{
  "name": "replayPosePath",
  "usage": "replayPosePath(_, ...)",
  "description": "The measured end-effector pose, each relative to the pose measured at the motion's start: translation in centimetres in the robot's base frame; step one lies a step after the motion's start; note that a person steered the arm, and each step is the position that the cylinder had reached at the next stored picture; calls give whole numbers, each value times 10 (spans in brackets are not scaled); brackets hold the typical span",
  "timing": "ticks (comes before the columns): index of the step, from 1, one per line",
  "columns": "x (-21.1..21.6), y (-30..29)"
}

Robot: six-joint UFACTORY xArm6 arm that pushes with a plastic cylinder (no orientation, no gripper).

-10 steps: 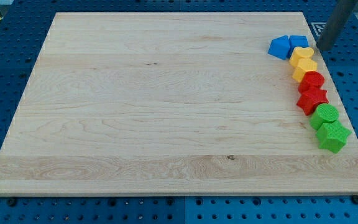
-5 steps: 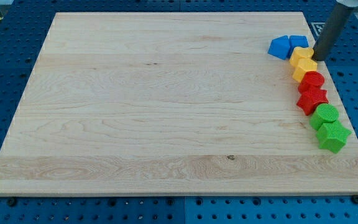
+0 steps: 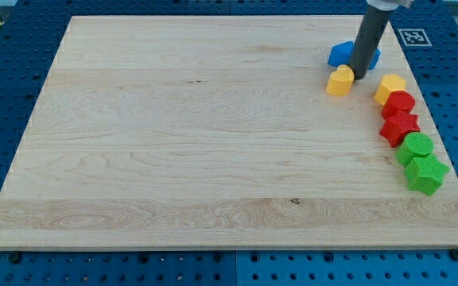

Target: Slide the yellow heart towards center

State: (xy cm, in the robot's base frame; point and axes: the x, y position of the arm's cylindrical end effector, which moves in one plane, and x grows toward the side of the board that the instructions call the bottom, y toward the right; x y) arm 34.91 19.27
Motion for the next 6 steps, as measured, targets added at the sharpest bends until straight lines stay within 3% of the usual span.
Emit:
replayPosePath(4,50,-9)
replayPosePath(6,15,-8)
